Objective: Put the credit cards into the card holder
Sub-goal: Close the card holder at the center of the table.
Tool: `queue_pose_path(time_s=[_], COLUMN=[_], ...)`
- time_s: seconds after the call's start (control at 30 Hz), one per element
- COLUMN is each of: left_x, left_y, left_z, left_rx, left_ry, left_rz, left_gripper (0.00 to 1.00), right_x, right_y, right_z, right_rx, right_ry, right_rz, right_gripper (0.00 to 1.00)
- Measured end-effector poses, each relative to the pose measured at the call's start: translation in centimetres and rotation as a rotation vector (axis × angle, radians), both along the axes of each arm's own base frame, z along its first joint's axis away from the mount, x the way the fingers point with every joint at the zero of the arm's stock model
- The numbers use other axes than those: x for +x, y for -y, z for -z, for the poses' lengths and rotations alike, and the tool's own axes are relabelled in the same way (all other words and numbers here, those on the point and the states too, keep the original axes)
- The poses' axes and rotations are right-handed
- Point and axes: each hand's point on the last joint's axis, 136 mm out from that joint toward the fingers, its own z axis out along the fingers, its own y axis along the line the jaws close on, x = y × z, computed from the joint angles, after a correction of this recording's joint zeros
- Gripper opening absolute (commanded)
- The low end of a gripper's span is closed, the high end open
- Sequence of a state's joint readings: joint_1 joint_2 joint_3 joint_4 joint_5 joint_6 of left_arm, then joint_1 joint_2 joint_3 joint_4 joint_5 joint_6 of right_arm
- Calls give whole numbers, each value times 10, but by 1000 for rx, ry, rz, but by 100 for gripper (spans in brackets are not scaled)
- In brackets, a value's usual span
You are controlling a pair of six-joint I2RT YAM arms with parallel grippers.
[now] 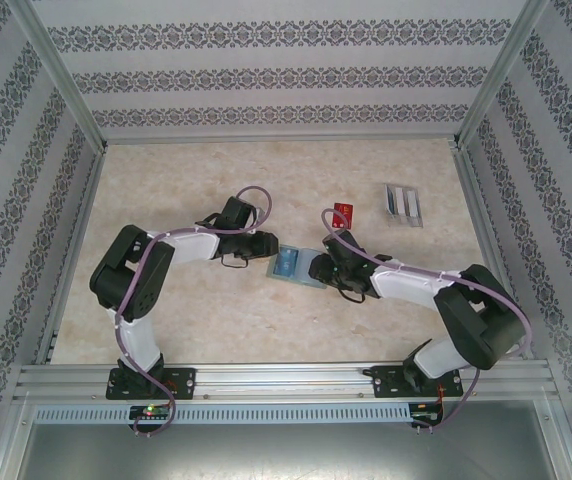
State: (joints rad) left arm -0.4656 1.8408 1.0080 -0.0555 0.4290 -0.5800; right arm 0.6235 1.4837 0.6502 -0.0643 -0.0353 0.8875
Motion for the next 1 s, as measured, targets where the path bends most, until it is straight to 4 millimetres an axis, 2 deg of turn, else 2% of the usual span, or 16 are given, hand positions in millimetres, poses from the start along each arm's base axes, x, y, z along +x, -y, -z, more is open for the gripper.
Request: queue_pose_path(time_s=[0.17, 0.27, 0.33, 0.6, 0.77, 0.9, 1.0], left_x=[-8, -16, -23, -24, -25, -27, -27], left_y=[-7, -10, -13, -9, -5, 0, 1], left_z=[-7, -1, 6, 4, 3, 4, 4], left_rx=[25, 30, 33, 7, 3, 0, 0], left_ry=[-12, -31, -45, -31, -29, -26, -27], left_rz=[-2, -2, -6, -5, -5, 5, 7], left_gripper=[47, 48, 49, 52, 51, 48, 47], right_x=[8, 18, 22, 28, 30, 30, 31], right_y=[6, 9, 11, 14, 19, 25, 31], right_z=[-4, -5, -3, 12, 10, 9, 12], right_rx=[-119, -211, -274, -425, -465, -467, -400], right_ry=[-2, 10, 8, -16, -6, -3, -14], right_rz=[-46, -73, -98, -171, -179, -176, -159], right_gripper=[47, 50, 50, 50, 42, 27, 19])
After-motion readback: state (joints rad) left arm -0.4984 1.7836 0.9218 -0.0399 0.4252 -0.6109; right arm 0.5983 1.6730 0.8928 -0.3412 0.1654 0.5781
